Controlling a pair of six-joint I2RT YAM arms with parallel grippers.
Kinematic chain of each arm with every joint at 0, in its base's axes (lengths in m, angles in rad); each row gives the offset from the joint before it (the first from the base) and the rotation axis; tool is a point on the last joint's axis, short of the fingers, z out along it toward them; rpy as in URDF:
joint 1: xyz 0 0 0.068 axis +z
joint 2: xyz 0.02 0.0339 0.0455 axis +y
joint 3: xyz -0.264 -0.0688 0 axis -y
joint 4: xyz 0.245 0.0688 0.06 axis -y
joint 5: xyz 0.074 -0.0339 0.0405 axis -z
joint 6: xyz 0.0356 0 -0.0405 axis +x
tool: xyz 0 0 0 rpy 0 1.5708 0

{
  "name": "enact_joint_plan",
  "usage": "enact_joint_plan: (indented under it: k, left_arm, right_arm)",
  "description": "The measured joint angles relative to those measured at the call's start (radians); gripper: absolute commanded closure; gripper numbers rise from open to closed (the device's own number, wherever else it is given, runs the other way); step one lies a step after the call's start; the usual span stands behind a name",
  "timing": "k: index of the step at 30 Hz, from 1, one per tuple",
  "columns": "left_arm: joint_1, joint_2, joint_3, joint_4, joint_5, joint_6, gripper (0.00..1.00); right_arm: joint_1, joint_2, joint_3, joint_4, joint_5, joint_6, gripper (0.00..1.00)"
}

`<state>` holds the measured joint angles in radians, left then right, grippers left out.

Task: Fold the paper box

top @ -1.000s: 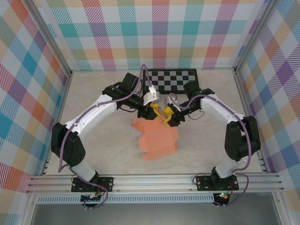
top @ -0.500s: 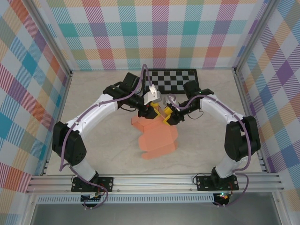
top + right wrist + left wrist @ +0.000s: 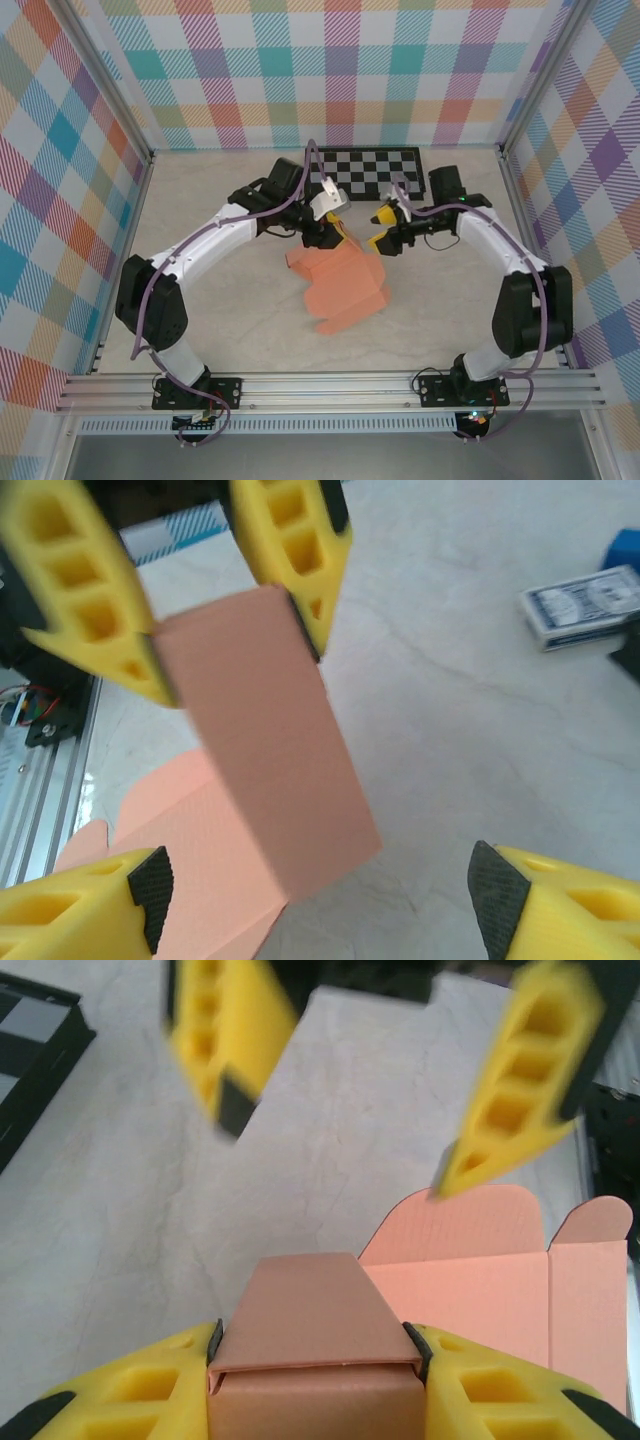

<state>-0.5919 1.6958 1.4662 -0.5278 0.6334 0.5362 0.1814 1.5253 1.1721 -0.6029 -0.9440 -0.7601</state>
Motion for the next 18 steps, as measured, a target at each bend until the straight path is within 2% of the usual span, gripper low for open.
enact_joint_plan:
  k: [2,3,4,7,12,15,18]
  left_arm:
    - [0.002,0.024,0.0,0.035,-0.011,-0.067,0.7]
    - [0.002,0.04,0.002,0.052,-0.018,-0.109,0.7]
    - [0.005,0.057,0.005,0.068,-0.025,-0.151,0.71]
    - [0.006,0.106,0.006,0.117,-0.056,-0.302,0.7]
    - [0.01,0.162,-0.004,0.238,-0.129,-0.6,0.7]
    - [0.019,0.162,-0.042,0.348,-0.158,-0.776,0.7]
    - [0.026,0.162,-0.08,0.428,-0.194,-0.921,0.7]
  right_arm:
    - [-0.014,-0.068,-0.032,0.055,0.023,0.069,0.16]
    - [-0.011,-0.106,-0.048,0.092,0.075,0.117,0.15]
    - [-0.003,-0.146,-0.064,0.129,0.148,0.175,0.0]
    - [0.017,-0.261,-0.1,0.219,0.409,0.38,0.0]
    - [0.011,-0.371,-0.084,0.169,0.794,0.809,0.0]
    - [-0.018,-0.412,-0.084,0.099,0.832,0.977,0.0]
    - [-0.031,-0.43,-0.085,0.018,0.793,1.073,0.03]
